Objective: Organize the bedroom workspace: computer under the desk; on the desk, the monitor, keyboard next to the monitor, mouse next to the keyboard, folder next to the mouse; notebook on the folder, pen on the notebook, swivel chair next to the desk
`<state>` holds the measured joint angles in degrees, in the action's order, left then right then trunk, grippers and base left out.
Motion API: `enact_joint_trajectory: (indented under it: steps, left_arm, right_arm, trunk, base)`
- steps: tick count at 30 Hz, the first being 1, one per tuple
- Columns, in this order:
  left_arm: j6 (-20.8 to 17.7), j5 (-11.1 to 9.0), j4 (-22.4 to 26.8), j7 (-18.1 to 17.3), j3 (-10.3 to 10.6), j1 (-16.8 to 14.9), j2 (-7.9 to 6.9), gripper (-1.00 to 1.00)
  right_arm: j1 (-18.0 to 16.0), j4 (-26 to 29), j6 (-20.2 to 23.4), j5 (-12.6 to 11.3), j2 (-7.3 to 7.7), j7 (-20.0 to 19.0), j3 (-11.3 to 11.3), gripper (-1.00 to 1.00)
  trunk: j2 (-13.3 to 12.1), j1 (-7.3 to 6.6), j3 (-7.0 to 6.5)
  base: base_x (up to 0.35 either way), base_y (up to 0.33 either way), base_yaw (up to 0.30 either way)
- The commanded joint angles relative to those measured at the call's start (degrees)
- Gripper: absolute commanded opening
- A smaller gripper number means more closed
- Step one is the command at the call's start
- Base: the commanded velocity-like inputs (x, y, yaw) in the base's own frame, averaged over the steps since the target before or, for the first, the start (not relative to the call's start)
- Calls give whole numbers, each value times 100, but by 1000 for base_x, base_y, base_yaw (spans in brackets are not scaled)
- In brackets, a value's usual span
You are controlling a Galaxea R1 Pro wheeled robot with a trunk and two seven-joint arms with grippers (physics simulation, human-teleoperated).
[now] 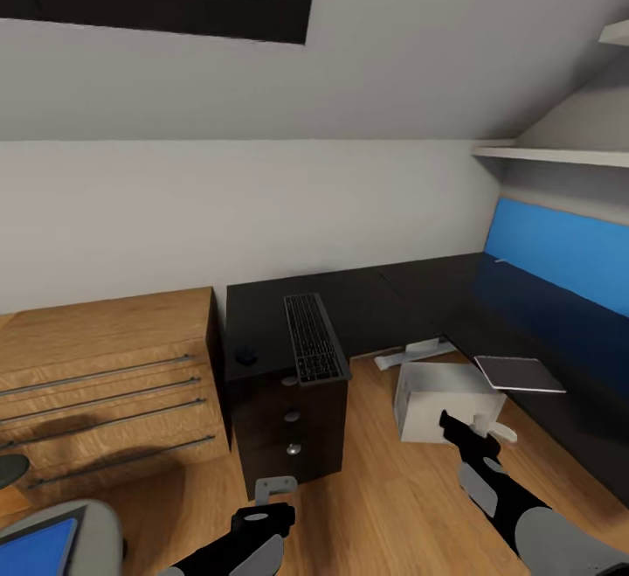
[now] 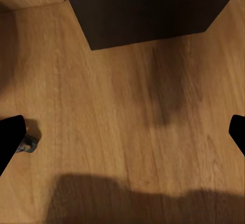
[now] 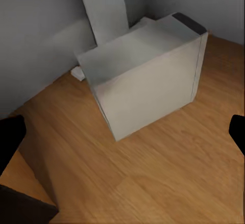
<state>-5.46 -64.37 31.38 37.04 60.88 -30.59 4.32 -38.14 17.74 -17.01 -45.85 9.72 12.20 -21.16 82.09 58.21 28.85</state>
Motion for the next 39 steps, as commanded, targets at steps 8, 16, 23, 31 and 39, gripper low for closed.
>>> enact_joint_trajectory:
  steps: [8, 16, 23, 31, 39]
  left_arm:
    - [396, -33, 1, 40, 6, -9, 7, 100]
    - [676, -34, 0, 45, -5, -9, 19, 100]
    - [1215, -47, -193, 43, 37, -9, 29, 100]
    - [1951, -40, -908, 27, 390, 272, 113, 100]
    - [2028, -41, -1096, -356, 439, 314, 138, 100]
  right_arm:
    - [-1089, 353, 884, -29, 125, 747, -48, 100]
    - [-1173, 165, 921, -45, 126, 786, -43, 100]
    - [-1184, 132, 928, -39, 128, 793, -44, 100]
    - [-1187, 183, 941, 162, 366, 833, -57, 100]
    - [-1187, 186, 944, 678, 684, 1205, -64, 100]
  trunk:
    - [326, 176, 151]
    - [326, 176, 151]
    - [326, 176, 151]
    - [326, 176, 151]
    - [326, 176, 151]
  base:
    - [0, 0, 0]
    - [0, 0, 0]
    - [0, 0, 0]
    - [0, 0, 0]
    - [29, -10, 0]
